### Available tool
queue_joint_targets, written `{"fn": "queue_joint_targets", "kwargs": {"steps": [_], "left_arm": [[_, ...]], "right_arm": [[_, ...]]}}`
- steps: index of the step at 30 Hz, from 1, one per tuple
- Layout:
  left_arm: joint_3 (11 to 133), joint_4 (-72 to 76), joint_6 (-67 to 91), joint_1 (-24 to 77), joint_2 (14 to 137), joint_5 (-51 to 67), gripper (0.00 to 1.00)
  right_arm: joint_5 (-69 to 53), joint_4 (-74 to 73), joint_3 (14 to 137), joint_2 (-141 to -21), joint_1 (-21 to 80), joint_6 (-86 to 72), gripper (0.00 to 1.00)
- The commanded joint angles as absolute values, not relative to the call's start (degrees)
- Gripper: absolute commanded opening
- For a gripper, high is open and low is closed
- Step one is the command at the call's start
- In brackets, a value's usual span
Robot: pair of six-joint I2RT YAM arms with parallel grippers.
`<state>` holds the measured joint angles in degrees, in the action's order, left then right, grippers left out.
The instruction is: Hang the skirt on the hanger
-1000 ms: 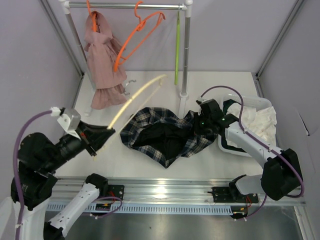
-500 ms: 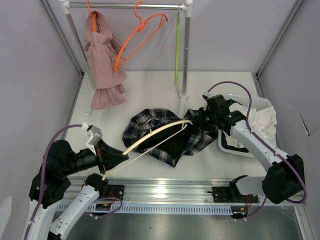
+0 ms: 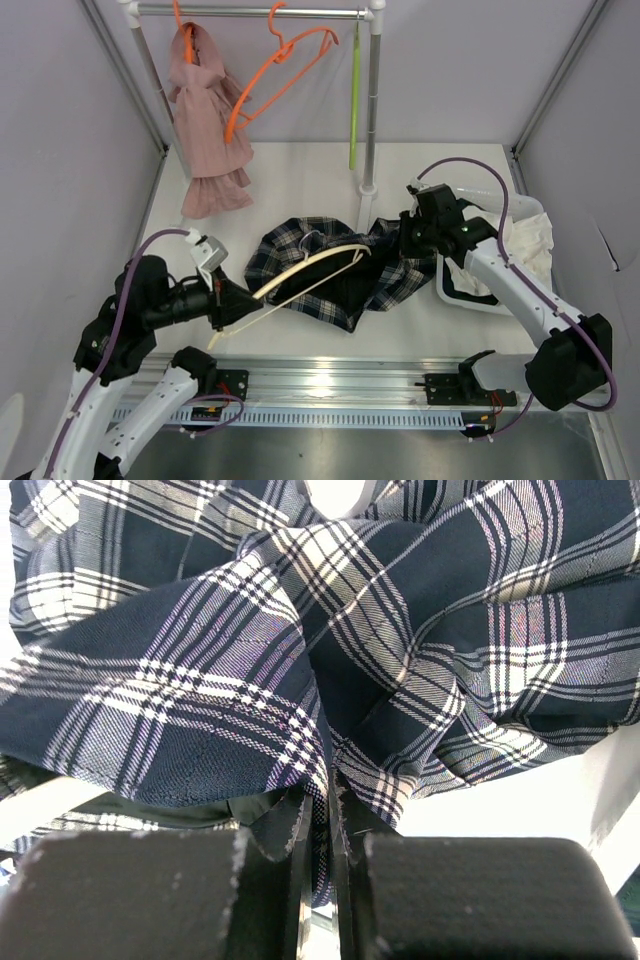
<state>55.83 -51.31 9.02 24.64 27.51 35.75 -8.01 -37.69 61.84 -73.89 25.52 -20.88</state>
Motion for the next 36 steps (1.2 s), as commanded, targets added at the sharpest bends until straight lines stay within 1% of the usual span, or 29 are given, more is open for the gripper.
{"fn": "queue_joint_targets", "kwargs": {"steps": [1, 9, 16, 19, 25, 36], "left_arm": [[57.66, -48.61, 7.03, 24.87, 29.7, 36.21, 0.0], [58.27, -44.92, 7.73, 25.4, 33.48, 39.11, 0.0], [57.48, -39.3, 10.54, 27.94, 36.38, 38.32, 0.0], [57.48, -36.31, 11.69, 31.28, 38.31, 35.43, 0.0], [56.87, -32.0, 12.74, 40.77, 43.41, 24.97, 0.0], [54.93, -24.96, 14.24, 41.22, 48.25, 21.1, 0.0]], "right_arm": [[-8.17, -38.67, 66.27, -71.02, 24.96, -19.6, 0.01], [-9.58, -41.22, 71.54, -70.58, 24.96, -19.16, 0.02], [-10.46, -41.48, 71.98, -70.31, 26.28, -19.69, 0.01], [-10.02, -41.4, 71.81, -70.31, 27.33, -20.13, 0.01], [-9.58, -41.48, 72.51, -70.14, 28.65, -20.66, 0.01], [-8.26, -42.98, 73.39, -67.59, 30.94, -21.53, 0.01]]}}
